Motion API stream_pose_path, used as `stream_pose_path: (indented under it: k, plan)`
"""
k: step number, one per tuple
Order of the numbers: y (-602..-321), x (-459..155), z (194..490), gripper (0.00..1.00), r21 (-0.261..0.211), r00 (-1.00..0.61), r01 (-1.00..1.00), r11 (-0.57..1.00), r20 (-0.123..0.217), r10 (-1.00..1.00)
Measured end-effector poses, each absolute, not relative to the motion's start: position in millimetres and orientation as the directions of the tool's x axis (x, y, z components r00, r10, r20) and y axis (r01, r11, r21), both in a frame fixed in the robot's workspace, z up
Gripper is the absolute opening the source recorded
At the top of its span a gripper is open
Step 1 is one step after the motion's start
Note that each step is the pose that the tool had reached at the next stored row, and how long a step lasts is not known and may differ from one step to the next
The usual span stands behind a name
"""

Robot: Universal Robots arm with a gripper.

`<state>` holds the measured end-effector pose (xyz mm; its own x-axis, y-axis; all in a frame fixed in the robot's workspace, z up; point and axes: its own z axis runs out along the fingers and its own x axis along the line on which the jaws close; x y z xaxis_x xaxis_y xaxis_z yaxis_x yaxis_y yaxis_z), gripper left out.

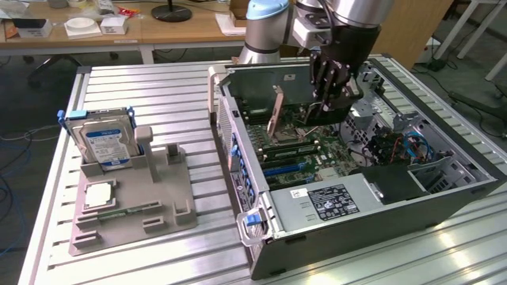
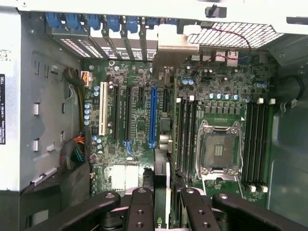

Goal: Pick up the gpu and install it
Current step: 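Insert the gpu into the slot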

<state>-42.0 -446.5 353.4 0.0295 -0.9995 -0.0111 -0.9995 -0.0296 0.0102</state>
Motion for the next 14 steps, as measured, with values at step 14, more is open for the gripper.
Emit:
stream_pose_path:
  k: [14]
  plan:
    - [-447.1,-56.7,336.5,0.26,-0.020,0.026,-0.999,-0.025,-0.009,-1.000]
